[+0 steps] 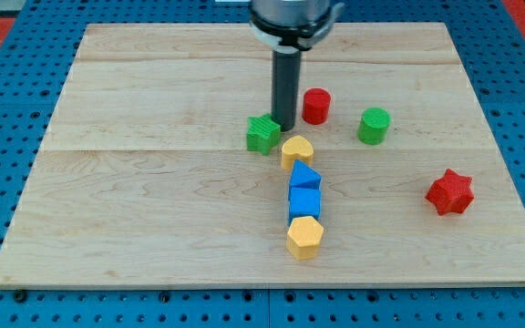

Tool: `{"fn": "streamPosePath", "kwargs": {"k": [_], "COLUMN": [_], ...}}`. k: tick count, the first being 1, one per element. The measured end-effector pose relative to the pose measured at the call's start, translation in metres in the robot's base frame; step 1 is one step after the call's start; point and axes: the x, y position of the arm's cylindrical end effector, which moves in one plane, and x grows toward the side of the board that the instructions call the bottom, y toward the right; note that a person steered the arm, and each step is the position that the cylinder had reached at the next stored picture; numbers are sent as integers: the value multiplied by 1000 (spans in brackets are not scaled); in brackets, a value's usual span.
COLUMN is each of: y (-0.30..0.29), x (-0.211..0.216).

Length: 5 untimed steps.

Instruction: Place the red circle above the green star

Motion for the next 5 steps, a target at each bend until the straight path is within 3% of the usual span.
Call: {"fn": "streamPosePath", "kwargs": {"k": [2,3,4,5], "y": [-35,-83,-119,-120], "x": [-21,-66,-74,-3]}}
